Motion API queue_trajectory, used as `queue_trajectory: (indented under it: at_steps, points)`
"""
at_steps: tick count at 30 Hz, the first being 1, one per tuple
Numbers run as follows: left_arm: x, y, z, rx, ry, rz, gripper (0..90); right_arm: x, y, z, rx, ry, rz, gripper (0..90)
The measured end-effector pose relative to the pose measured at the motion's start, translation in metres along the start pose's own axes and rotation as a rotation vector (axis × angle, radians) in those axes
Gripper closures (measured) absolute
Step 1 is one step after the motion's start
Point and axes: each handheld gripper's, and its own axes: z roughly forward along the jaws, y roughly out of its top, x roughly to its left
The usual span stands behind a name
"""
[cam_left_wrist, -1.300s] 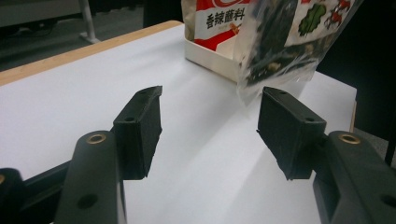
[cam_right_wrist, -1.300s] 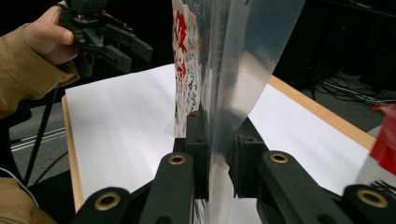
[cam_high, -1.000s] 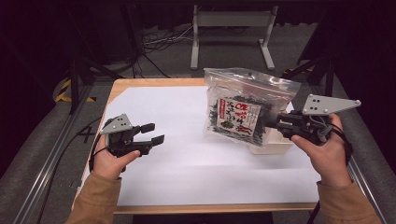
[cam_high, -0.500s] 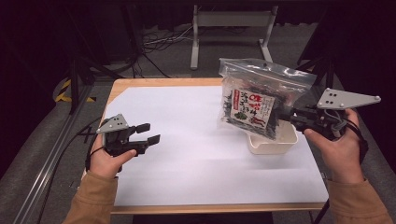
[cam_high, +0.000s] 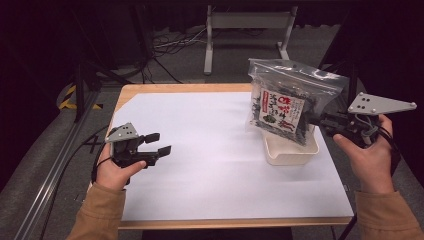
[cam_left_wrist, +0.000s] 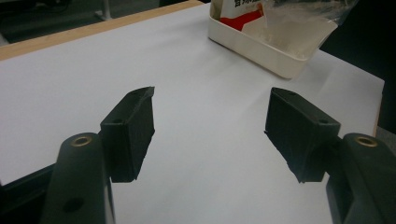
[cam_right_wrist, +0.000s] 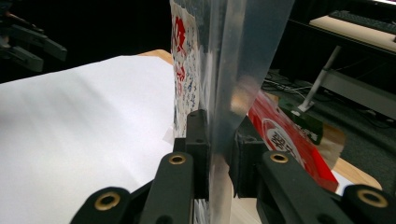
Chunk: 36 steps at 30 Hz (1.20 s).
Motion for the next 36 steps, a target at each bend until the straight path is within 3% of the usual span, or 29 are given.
queue_trajectory:
  at_steps: [6, 19, 36]
  points:
    - [0.000, -0.001, 0.000, 0.001, -0.002, -0.011, 33.0, -0.007, -0.005, 0.000, -0.002, -0.026, 0.005, 79.8]
    - [0.000, -0.001, 0.003, 0.004, -0.018, 0.010, 32.7, -0.019, -0.025, 0.009, -0.017, -0.065, 0.044, 79.7]
    - [-0.001, -0.002, 0.004, 0.006, -0.022, 0.004, 32.3, -0.022, -0.036, 0.014, 0.058, -0.144, 0.068, 79.7]
